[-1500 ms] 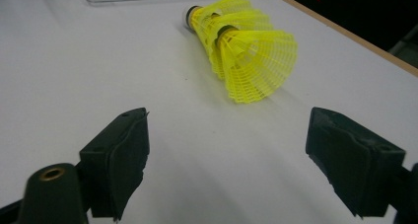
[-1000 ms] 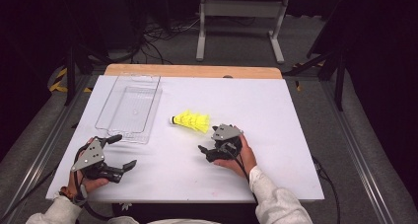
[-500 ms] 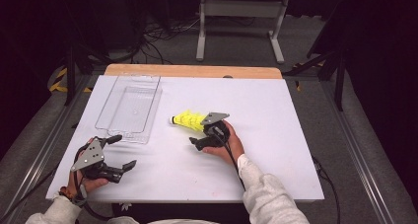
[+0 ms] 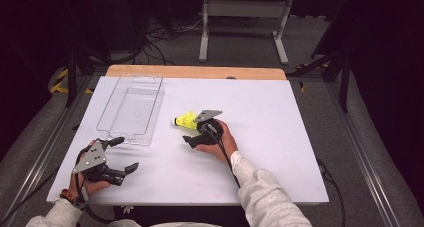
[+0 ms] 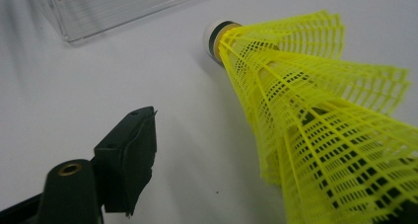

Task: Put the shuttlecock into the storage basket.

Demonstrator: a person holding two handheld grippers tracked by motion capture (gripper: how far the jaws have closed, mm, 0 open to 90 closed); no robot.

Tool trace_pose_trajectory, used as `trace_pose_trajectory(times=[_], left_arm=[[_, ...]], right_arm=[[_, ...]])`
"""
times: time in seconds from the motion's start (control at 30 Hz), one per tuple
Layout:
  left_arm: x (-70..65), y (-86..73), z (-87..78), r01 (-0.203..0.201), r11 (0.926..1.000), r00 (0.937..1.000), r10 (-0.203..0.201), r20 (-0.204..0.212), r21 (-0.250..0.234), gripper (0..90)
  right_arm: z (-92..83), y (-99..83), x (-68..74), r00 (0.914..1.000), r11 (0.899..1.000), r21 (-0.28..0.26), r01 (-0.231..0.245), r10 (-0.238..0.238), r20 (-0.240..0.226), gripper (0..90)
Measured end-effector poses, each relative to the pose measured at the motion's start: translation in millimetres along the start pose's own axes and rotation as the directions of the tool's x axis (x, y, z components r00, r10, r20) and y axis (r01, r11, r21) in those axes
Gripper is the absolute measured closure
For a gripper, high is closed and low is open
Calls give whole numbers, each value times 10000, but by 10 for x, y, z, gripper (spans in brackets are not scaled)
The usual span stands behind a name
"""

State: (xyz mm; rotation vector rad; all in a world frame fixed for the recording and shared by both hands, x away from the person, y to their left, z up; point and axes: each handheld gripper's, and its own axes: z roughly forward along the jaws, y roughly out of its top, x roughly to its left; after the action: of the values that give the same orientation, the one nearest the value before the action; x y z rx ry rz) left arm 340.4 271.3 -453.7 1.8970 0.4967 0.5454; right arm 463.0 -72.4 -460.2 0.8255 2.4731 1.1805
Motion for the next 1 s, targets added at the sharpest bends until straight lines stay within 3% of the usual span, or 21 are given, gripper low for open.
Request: trace_pose_trajectory(times=[0.17, 0.47, 0.57, 0.6, 0.7, 0.77, 1.0], left_arm=[[1, 1, 2, -5, 10000, 10000, 5, -29, 54, 55], [3, -2, 6, 27, 9999, 10000, -27, -12, 99, 56], [4, -3, 11, 43, 9999, 10000, -43, -7, 127, 59], [4, -3, 11, 43, 9999, 10000, -43, -7, 127, 59], [7, -4, 3, 40, 9999, 10000, -40, -16, 123, 61], [11, -6, 2, 52, 9999, 10000, -52, -13, 133, 63], [9, -6, -10, 52, 9999, 10000, -52, -22, 97, 64]], right_arm=[[54, 36, -18, 9995, 9993, -194, -330, 329, -28, 282], [139, 96, -63, 9928, 9932, -461, -1070, 1092, 492, 417], [188, 150, -87, 9830, 9876, -566, -1467, 1519, 1033, 555], [188, 150, -87, 9830, 9876, -566, -1467, 1519, 1033, 555], [238, 206, -68, 9769, 9876, -588, -1458, 1531, 1494, 646], [273, 221, -69, 9754, 9872, -508, -1515, 1576, 1541, 717], [314, 256, -31, 9752, 9929, -419, -1117, 1176, 1873, 841]])
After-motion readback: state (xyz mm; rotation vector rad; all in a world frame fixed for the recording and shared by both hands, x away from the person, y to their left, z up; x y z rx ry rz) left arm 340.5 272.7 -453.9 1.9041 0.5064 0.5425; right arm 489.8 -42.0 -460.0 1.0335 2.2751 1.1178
